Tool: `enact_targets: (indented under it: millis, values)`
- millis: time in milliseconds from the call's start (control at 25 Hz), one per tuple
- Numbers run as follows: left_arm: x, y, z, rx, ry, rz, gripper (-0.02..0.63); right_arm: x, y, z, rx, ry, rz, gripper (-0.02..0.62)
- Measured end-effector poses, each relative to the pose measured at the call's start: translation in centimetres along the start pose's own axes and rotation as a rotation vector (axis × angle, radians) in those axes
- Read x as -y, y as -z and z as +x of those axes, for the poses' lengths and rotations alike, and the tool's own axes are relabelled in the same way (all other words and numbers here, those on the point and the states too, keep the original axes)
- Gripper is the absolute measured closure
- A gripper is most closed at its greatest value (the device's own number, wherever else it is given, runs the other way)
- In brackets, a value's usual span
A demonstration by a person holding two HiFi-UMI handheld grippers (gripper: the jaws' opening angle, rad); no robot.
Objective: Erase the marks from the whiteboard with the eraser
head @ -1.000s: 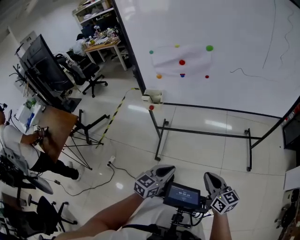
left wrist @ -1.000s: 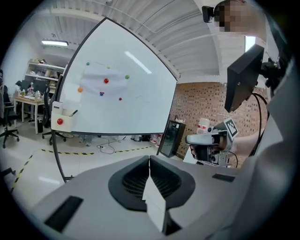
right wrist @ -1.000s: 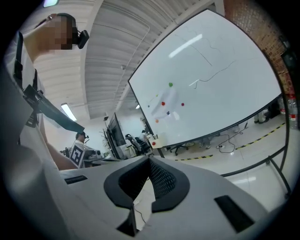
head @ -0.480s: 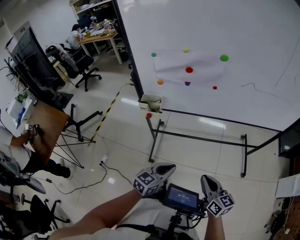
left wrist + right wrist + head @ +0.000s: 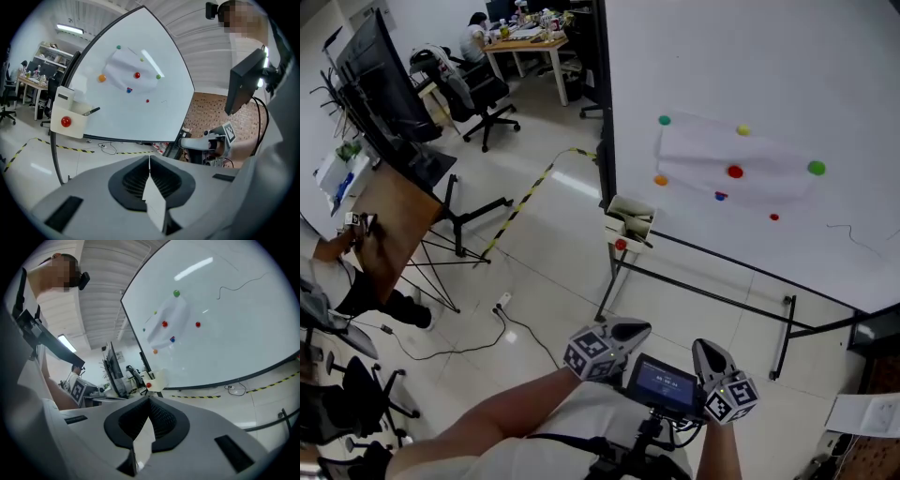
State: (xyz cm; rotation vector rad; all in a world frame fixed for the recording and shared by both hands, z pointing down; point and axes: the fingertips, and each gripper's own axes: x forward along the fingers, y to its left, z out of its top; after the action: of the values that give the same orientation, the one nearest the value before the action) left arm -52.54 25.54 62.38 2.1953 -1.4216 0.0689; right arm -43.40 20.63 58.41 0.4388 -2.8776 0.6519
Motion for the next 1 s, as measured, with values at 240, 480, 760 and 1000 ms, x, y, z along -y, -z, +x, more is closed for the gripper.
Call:
enact_targets:
  millis: [240,480,760,1000]
  values:
    - [-5.5,-1.5,0.0,0.006,-0.009,-0.015,0.578,-0.2,-2.4,6.5,-0.027,-0.038,-0.054,0.588]
    - [-12.5,-3.6,-2.1,0.066,-0.237,0.009,0.566,0.0,-3.3,9.3,-0.021,-0.018,-0.065,0.588]
    - [-21.3,-8.9,-4.0,0.163,-0.528,0.044,0.435,1.3,-4.5,10.8,-0.025,0.001,-0.047,0.588]
    - [-24.6,-11.2,-2.1,0.105,-0.673,0.054,0.364,2.7,-5.7,11.6,-0.038,-0.014,-0.052,0.588]
